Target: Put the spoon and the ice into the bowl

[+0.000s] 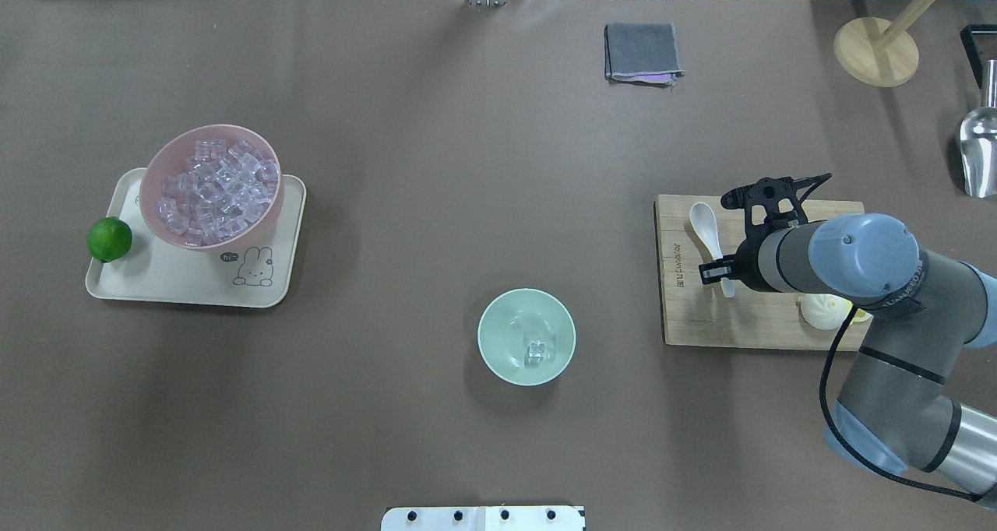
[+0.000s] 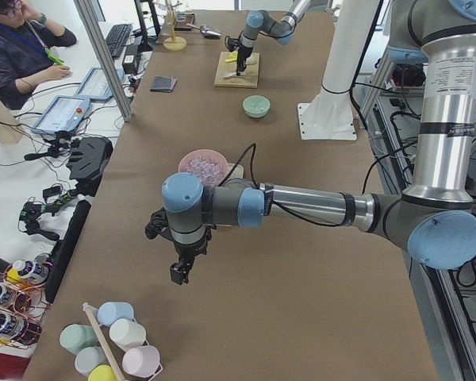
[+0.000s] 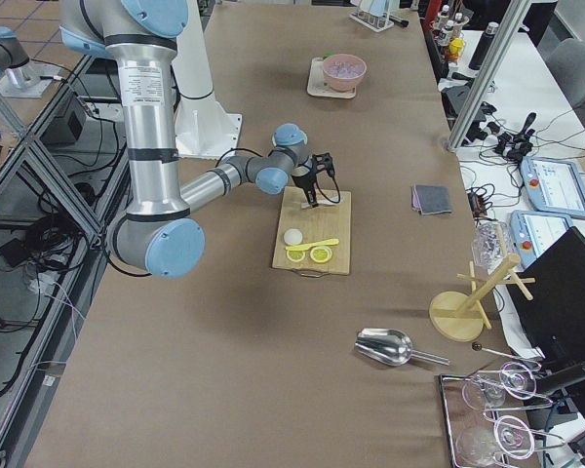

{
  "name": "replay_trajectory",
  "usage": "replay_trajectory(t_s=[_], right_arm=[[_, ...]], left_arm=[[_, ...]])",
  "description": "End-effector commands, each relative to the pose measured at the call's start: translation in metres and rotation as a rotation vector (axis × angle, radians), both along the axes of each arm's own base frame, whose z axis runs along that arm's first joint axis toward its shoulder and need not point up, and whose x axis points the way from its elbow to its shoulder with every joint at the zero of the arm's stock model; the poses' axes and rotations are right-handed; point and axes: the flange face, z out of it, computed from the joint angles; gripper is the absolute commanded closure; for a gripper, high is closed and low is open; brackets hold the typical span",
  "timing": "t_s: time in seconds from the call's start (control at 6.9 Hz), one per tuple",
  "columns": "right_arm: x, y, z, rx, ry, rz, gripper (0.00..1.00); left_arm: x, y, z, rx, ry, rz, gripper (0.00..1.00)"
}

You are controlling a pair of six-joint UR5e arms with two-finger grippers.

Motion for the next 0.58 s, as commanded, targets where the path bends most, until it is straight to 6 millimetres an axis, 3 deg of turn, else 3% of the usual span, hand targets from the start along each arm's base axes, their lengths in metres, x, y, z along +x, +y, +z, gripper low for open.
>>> replay_trajectory(t_s=[0.0, 0.43], right_arm=[[0.000, 0.007, -0.039, 0.031, -0.061, -0.026, 1.00], [-0.046, 0.041, -0.085, 0.196, -0.081, -0.229, 1.00]], left_arm=[[0.000, 0.001, -0.001, 0.003, 0.000, 0.000, 0.02], [0.000, 0.001, -0.003, 0.007, 0.000, 0.001, 0.01]])
